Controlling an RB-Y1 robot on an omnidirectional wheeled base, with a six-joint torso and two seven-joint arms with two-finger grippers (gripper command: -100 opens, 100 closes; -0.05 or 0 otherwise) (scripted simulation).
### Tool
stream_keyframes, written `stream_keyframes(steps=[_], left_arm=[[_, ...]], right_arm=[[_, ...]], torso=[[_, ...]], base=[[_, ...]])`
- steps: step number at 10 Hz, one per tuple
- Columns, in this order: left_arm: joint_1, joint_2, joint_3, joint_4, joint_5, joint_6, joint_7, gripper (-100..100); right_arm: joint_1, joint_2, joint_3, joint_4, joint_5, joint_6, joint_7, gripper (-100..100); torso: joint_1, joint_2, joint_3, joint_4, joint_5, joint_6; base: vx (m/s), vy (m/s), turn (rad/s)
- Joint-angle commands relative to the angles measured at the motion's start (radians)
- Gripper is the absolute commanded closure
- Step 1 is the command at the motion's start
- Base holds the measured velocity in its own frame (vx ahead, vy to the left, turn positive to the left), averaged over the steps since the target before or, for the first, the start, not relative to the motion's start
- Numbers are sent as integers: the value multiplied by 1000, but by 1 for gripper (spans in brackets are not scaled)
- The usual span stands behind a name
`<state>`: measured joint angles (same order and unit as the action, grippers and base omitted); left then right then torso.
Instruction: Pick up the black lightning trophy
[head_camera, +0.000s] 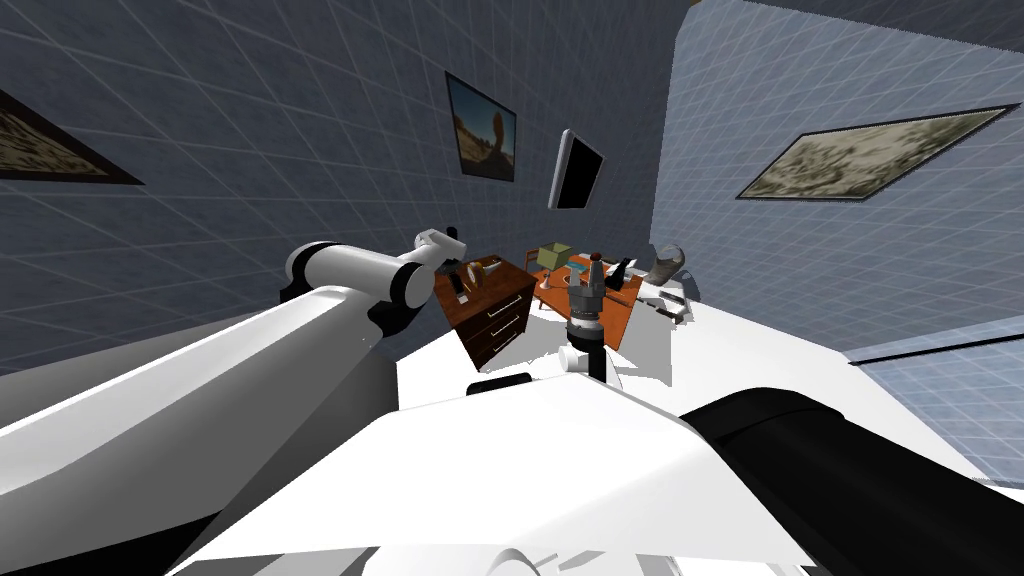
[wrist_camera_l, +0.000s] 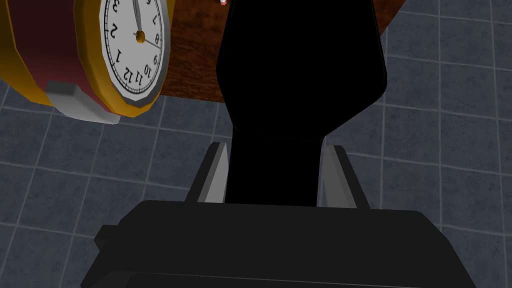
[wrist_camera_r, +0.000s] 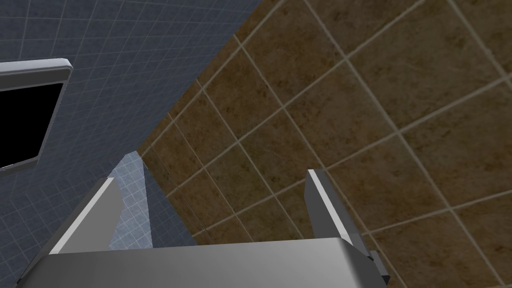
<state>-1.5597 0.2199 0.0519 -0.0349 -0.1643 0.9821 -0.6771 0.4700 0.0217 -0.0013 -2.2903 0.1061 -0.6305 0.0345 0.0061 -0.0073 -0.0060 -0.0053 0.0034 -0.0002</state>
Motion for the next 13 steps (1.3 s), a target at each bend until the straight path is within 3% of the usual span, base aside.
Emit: stream_keyframes(steps=[1,2,4,8,9,10,11,13], left_arm=[[-21,-20,-11,37,4,0,26,100],[-34,-49,-30,35,11,19,55,100],[-34,-49,-30,35,11,19,55,100],[-88,-165,-105,26,40,94,168,100],[-91,-165,-105,26,40,78,168,100],[-88,-165,-105,26,40,93,168,100],[-88,-165,-105,-52,40,94,168,100],[-88,-165,-105,-3,40,94,168,100]], right_arm=[[0,0,0,0,0,0,0,0],[0,0,0,0,0,0,0,0],[0,0,0,0,0,0,0,0],[0,0,0,0,0,0,0,0],[0,0,0,0,0,0,0,0],[0,0,0,0,0,0,0,0],[0,0,0,0,0,0,0,0],[0,0,0,0,0,0,0,0]], torso=[[0,0,0,0,0,0],[0,0,0,1,0,0],[2,1,0,0,1,-1],[6,0,0,0,1,-3],[4,0,2,4,0,-1],[3,0,-1,-1,1,-4],[2,-1,-1,-1,1,-5],[-4,3,3,2,-1,-2]], base=[[4,88,1],[-2,101,11],[6,57,-9],[13,117,33],[61,93,-46],[15,26,-1],[-15,-4,53],[-5,-9,-12]])
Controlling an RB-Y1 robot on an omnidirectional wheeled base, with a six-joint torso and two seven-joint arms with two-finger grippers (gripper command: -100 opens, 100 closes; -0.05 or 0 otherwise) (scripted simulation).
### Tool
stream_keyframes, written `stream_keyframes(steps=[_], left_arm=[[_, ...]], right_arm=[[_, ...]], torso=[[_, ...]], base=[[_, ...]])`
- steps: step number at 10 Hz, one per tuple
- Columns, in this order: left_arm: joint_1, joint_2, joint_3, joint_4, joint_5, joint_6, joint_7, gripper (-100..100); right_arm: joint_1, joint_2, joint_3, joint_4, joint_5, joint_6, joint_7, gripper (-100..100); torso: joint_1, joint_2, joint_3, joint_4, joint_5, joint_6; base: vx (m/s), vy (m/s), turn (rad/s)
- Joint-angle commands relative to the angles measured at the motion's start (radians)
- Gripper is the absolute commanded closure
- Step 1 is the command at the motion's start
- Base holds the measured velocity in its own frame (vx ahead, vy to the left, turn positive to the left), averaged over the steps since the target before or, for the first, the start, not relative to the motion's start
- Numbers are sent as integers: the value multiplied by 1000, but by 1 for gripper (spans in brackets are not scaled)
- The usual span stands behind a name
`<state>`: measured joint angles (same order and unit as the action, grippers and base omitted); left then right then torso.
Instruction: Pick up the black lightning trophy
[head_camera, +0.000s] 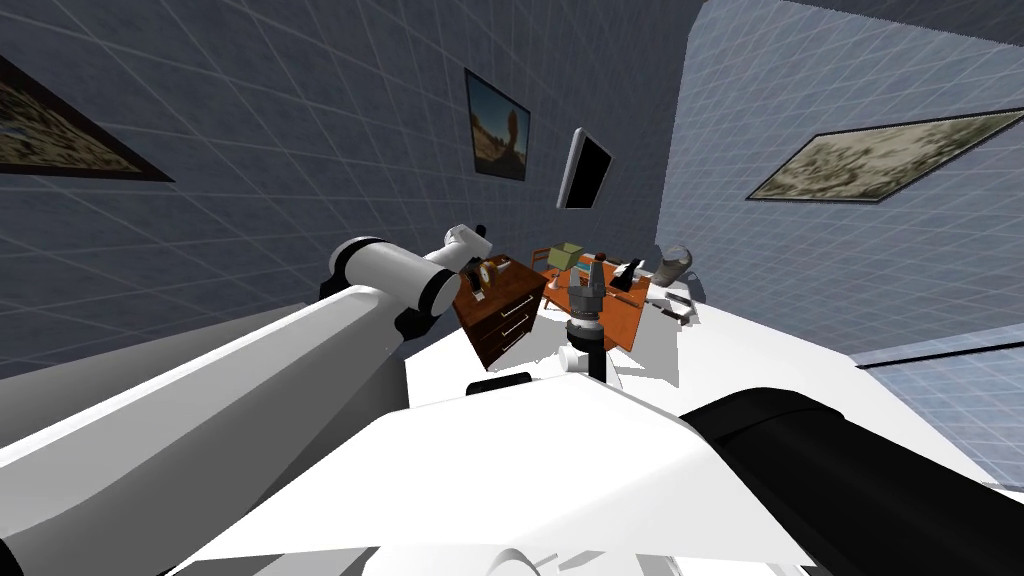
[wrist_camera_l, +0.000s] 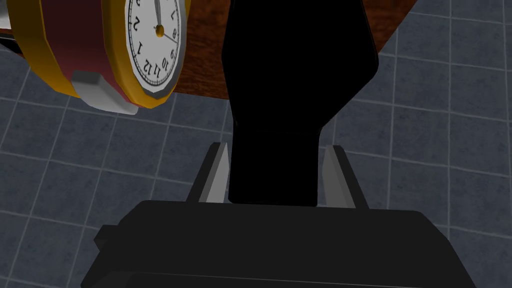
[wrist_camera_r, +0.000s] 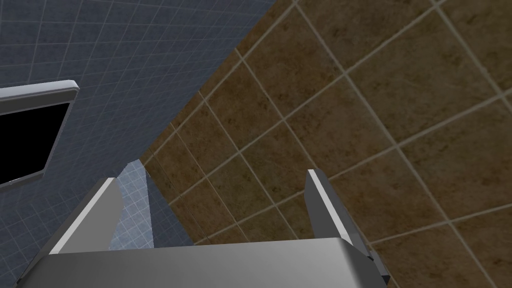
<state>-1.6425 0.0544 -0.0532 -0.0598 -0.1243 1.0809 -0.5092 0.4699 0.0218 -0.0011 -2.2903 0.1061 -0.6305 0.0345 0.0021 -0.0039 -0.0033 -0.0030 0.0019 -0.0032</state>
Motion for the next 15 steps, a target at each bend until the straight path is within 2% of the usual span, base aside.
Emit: stream_keyframes(steps=[1,4,5,8,10,11,12,14,15], left_arm=[[-5,0,1,50,1,-5,0,100],[-5,0,1,45,1,-5,0,100],[-46,3,8,26,6,31,-10,100],[-59,4,10,27,8,41,-14,100],[-109,9,20,28,16,81,-28,100],[-109,9,20,28,16,68,-28,100],[-109,9,20,28,16,71,-28,100],[-109,10,21,7,17,85,-31,100],[-112,10,22,18,18,80,-31,0]], right_arm=[[0,0,0,0,0,0,0,0],[0,0,0,0,0,0,0,0],[0,0,0,0,0,0,0,0],[0,0,0,0,0,0,0,0],[0,0,0,0,0,0,0,0],[0,0,0,0,0,0,0,0],[0,0,0,0,0,0,0,0],[0,0,0,0,0,0,0,0],[0,0,0,0,0,0,0,0]], torso=[[0,0,0,0,0,0],[1,1,0,-1,0,-1],[1,1,0,-1,0,-2],[1,2,1,0,-1,-1],[1,3,2,1,-1,-1],[-2,4,5,6,-2,2],[0,5,3,1,-1,-1],[1,4,3,2,-1,-2],[0,4,4,3,-1,-2]], base=[[-6,-4,12],[3,-1,-6],[-3,7,15],[3,6,-1],[-5,9,24],[20,8,-56],[0,0,0],[-5,-1,8],[0,0,0]])
